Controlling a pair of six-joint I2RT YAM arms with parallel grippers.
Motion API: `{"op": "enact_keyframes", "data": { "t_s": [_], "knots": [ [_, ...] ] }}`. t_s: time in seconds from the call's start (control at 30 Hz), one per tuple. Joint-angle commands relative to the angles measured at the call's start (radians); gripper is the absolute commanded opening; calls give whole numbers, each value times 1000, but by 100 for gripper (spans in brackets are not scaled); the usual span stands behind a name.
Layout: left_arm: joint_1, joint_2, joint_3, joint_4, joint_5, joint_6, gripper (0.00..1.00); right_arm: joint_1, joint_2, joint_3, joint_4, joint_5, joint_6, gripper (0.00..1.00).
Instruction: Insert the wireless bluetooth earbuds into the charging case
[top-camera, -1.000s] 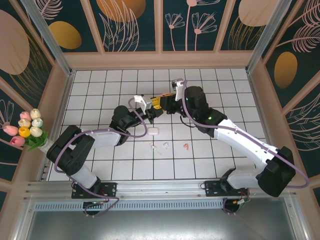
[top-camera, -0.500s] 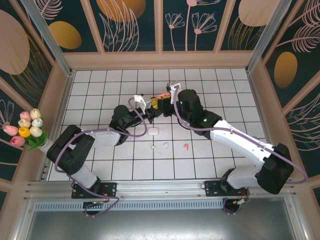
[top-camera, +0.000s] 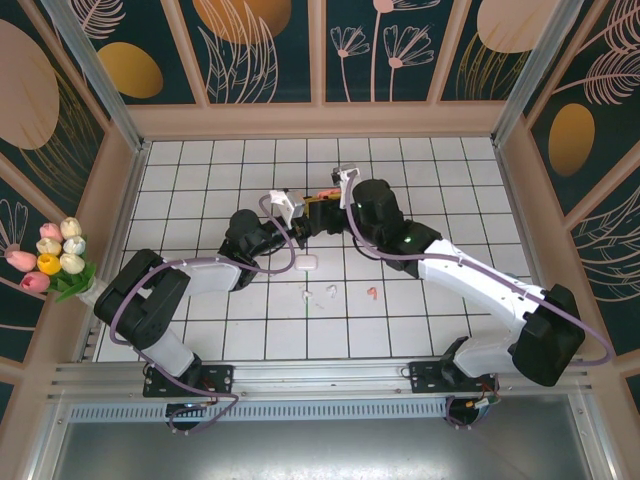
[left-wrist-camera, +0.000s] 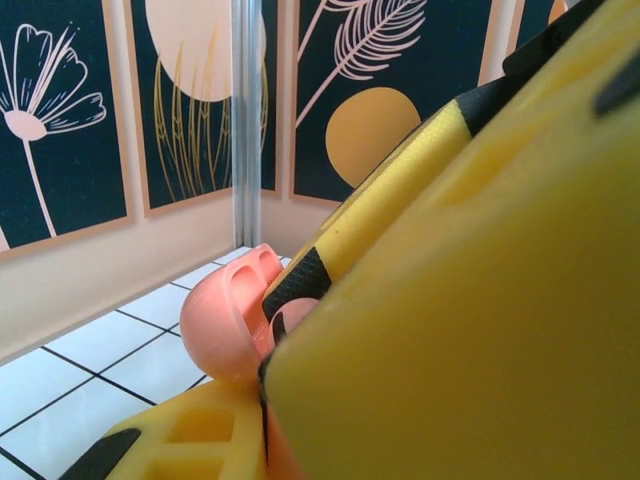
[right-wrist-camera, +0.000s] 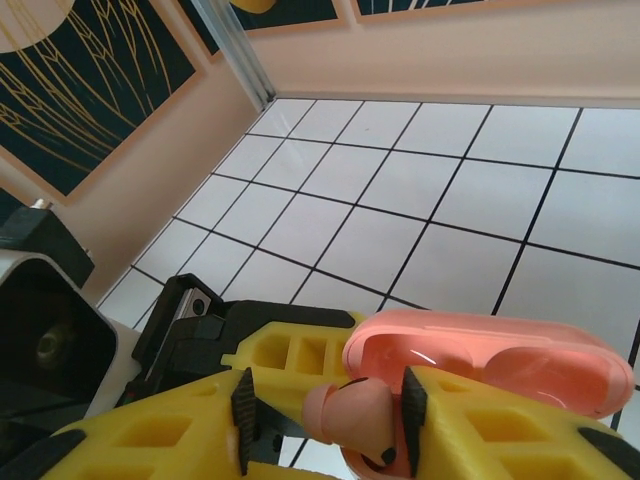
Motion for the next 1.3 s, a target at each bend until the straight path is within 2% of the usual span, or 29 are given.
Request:
{"op": "enact_keyframes", "data": {
  "t_s": [0.0, 0.23, 0.43, 0.63, 0.8, 1.27],
  "knots": [
    [0, 4, 15, 88, -4, -14, 0, -21, -21, 40, -61, -28, 87, 50],
    [-1, 20, 10, 108, -12, -25, 0, -44, -62, 132, -100, -8, 185, 59],
    [0, 27, 12, 93, -91, -15, 0, -45, -26, 249, -274, 111, 321, 58],
    [0, 24, 8, 66, -214, 23, 0, 16, 70, 337, -431, 235, 411, 61],
    [-1, 24, 8, 53, -240, 39, 0, 64, 147, 408, -510, 319, 430, 63],
    [0, 23, 2, 60, -230, 38, 0, 76, 213, 449, -492, 304, 394, 65]
  ]
}}
